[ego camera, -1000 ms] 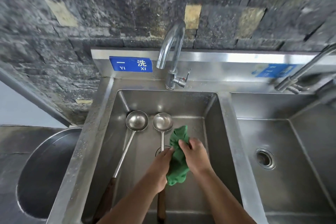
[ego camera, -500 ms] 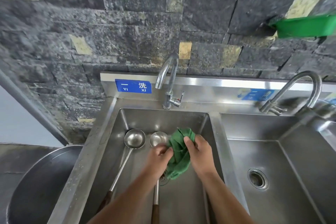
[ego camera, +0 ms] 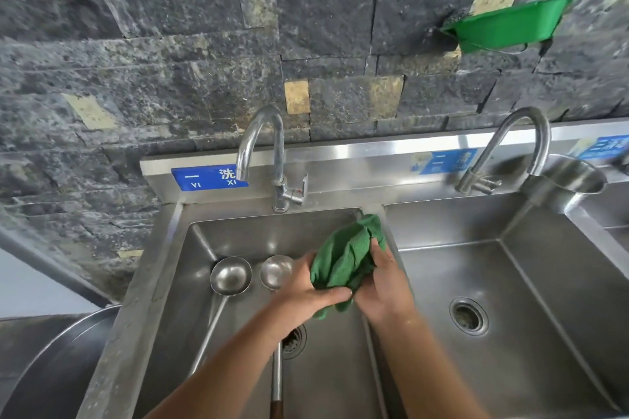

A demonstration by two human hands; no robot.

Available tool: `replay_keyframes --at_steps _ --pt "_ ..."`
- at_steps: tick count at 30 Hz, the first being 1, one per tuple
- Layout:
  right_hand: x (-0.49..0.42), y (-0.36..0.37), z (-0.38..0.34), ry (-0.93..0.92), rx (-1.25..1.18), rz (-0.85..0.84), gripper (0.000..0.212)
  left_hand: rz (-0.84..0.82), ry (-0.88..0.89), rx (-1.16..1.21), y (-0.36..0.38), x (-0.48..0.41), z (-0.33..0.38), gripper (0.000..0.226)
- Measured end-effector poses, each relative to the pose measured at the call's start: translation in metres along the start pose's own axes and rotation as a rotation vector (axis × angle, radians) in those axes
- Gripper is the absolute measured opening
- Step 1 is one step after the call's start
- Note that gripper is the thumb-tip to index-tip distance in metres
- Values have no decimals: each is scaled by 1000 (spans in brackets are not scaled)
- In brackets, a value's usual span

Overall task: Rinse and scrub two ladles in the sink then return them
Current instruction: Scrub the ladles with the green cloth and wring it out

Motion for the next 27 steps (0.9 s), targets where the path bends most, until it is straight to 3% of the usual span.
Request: replay_keyframes --at_steps 3,4,7,11,14,17,20,27 --pt "-9 -28 -18 -12 64 -13 36 -95 26 10 14 -10 2 42" --pt "-12 -38 -24 -14 96 -15 36 -116 19 28 18 -13 2 40" --pt "-23 -69 -36 -31 135 47 46 -159 -124 102 32 -27 -9 65" --pt "-36 -111 -50 -35 304 117 40 -120 -273 166 58 -50 -18 44" --pt "-45 -138 -57 -41 463 182 46 -29 -339 6 78 -66 -21 53" --pt "-52 -163 -64 -23 533 277 38 -66 -418 -111 96 -84 -28 34" --pt "-57 -190 -67 -14 576 362 40 -75 -409 -201 111 -102 -39 48" --pt "-78 -236 -60 23 714 528 37 45 -376 -263 126 -141 -77 21"
Point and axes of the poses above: each hand's wrist, its own x-axis away from the middle knuckle, its own y-axis out of the palm, z = x × y, the point moved 1 cm from there along -x, towards the middle knuckle, and after that the axes turned 7 degrees about -y, right-handed, at the moved point
